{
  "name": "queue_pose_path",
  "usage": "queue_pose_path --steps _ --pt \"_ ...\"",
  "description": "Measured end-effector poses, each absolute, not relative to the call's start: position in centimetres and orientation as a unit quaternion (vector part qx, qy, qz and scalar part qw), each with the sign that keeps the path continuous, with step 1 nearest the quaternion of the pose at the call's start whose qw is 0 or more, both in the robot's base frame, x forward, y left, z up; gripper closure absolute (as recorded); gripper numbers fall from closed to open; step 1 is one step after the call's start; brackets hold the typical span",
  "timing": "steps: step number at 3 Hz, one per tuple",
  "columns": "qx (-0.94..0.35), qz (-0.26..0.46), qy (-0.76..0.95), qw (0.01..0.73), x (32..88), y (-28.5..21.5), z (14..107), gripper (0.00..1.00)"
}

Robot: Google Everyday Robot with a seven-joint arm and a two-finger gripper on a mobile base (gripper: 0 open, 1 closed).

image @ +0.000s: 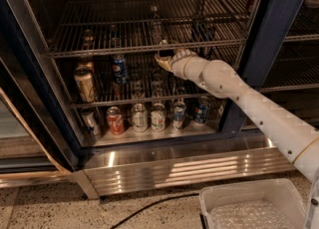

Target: Pick blue plastic bottle from middle shelf of fridge

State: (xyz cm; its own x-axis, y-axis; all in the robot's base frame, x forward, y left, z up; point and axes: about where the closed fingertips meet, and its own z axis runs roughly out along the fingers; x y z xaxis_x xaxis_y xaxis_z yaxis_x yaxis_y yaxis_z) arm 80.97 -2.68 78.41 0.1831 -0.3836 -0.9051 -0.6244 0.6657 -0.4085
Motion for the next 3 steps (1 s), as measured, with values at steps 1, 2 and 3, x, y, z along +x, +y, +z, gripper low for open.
queue_pose_path --steps 1,2,3 --pt "-0.398 0.091 0.632 0.658 81.0 -2.7 78.8 1.00" --pt "-0.403 0.083 0.614 0.673 79.9 -2.3 79.2 1.00" --pt "-0.400 0.068 0.581 0.706 78.3 -2.3 80.2 1.00"
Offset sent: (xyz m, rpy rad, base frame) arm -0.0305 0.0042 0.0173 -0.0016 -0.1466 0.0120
